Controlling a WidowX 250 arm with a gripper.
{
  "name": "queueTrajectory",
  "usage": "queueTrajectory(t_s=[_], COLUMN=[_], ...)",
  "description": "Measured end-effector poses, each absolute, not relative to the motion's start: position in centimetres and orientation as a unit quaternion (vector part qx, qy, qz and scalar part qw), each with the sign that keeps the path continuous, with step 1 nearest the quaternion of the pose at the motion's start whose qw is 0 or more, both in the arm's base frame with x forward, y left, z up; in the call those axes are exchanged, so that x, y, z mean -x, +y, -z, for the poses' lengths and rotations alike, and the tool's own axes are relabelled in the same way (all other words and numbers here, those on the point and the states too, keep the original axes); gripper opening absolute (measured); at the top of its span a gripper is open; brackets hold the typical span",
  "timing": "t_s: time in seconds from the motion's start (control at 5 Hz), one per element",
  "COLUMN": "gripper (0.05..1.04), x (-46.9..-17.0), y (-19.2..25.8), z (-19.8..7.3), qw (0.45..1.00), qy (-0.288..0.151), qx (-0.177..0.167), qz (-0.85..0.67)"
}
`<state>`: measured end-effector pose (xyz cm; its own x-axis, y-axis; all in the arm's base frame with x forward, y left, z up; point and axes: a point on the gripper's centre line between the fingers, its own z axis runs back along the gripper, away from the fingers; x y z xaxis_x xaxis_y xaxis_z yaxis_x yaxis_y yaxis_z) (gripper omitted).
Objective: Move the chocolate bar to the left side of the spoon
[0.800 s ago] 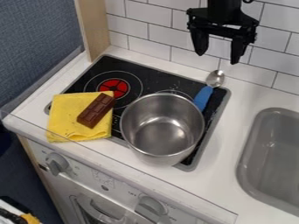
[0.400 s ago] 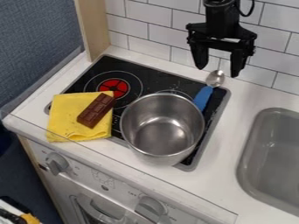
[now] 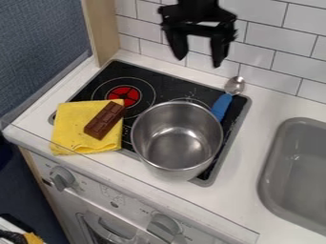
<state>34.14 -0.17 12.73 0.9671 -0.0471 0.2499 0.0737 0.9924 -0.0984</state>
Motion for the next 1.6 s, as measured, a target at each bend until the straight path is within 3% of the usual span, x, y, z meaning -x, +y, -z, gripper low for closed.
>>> queueTrajectory(t_s=[0.2,0.4,0.8,1.4,1.6], gripper=[0.999,0.998,0.998,0.998,0.998], x=[-31.4,-28.8,-26.9,-26.3,-26.2], y=[3.0,8.0,13.5,12.3,12.1], z=[-11.0,-8.8,-6.4,-4.3,-2.5], qw=[0.995,0.997,0.998,0.999,1.0], qy=[-0.089,-0.061,-0.062,-0.052,-0.026], qx=[-0.01,-0.041,-0.009,0.005,0.007], qz=[0.051,0.029,-0.023,-0.013,-0.014])
